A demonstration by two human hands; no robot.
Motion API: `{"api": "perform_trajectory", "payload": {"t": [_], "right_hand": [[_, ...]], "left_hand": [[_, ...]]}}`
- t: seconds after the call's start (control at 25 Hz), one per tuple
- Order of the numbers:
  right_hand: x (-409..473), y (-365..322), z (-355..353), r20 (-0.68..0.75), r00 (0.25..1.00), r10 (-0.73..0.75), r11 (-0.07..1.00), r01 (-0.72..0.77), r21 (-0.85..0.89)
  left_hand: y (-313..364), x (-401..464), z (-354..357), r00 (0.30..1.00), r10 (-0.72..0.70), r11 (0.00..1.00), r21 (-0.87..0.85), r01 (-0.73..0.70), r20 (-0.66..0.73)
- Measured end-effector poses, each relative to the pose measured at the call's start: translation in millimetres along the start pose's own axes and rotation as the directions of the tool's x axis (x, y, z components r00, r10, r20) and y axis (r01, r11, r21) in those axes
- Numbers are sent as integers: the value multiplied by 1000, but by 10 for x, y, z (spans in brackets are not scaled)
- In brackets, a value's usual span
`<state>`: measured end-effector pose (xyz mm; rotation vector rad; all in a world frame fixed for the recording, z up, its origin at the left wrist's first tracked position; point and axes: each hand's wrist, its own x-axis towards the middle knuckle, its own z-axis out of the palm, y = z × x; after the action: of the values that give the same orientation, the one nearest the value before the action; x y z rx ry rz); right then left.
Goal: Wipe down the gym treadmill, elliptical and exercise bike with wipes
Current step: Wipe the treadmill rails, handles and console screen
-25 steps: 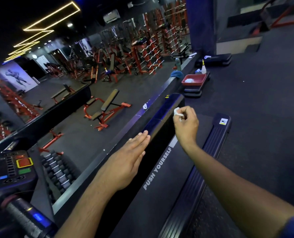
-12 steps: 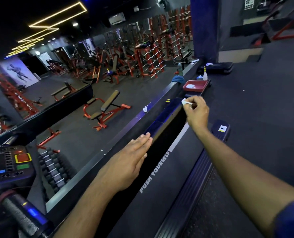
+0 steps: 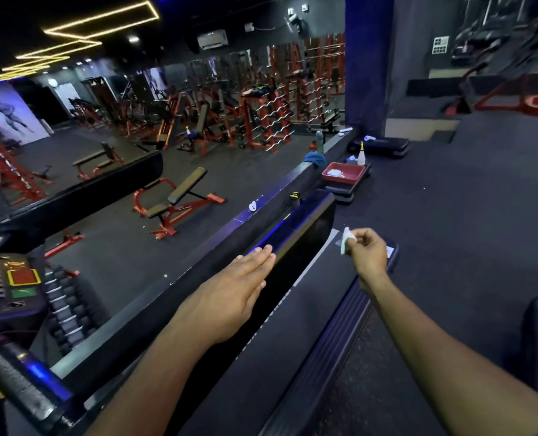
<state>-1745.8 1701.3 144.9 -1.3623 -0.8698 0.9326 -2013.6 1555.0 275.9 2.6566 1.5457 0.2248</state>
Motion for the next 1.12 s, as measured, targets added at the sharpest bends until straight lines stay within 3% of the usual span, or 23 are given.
{"api": "perform_trajectory", "payload": {"t": [0.12, 0.24, 0.32, 0.48, 0.68, 0.76, 0.88, 1.04, 1.12], "right_hand": [[286, -415, 4, -35, 995, -93, 996, 94, 5], [510, -686, 249, 119, 975, -189, 982, 189, 7], [595, -694, 375, 253, 957, -143, 989, 128, 76], [667, -594, 375, 468, 884, 14, 966, -133, 223], [338, -238, 339, 457, 877, 151, 927, -286, 242], [9, -69, 368, 491, 829, 270, 883, -417, 218], [-416, 1, 468, 499, 728, 470, 725, -641, 252], [-131, -234, 432, 334, 797, 503, 682, -604, 413], [60, -337, 358, 384, 830, 404, 652, -556, 516]], "left_hand": [[-15, -1, 26, 1000, -13, 1000, 6, 13, 1], [-5, 18, 5, 1000, -23, 1000, -10, 23, 10], [6, 32, 5, 999, -42, 999, -24, 42, 20], [19, 33, 20, 999, -41, 999, 6, 41, 31], [11, 40, 61, 995, -77, 995, 70, 73, 60], [4, 31, 85, 993, -103, 990, 101, 97, 56], [23, 0, 77, 992, -121, 987, 116, 115, 43], [81, -59, 32, 991, -135, 983, 123, 135, -10], [116, -209, 14, 985, -170, 976, 130, 173, -33]]}}
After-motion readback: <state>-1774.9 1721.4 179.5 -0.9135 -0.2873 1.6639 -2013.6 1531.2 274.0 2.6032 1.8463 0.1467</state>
